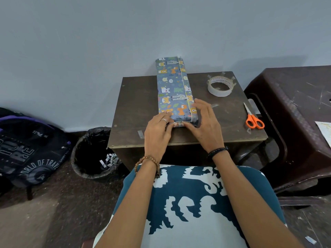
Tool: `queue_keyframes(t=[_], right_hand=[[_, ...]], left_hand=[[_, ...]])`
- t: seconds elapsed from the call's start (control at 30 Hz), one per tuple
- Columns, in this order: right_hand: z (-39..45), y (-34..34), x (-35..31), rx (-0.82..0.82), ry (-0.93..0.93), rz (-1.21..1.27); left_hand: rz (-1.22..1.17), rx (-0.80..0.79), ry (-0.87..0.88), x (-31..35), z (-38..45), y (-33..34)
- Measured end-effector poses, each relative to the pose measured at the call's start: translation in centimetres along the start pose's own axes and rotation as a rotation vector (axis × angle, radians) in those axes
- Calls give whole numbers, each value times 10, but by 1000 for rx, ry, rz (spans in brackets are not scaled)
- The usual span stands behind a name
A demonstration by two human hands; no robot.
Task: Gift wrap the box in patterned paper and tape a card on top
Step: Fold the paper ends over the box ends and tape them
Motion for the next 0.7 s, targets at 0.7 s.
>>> queue_keyframes(t=[0.7], right_hand=[[6, 7, 17, -210, 157, 263]], left_hand=[[-161, -42, 13, -1, 13, 20]])
Point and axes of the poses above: each hand's wrist, its own z-axis towards the middle knuckle, its own y-axis out of the palm, x = y × z, the point moved 9 cm from there along z, towards the middle knuckle, and after that the axes turned 9 degrees about y, right-handed, at the moved point
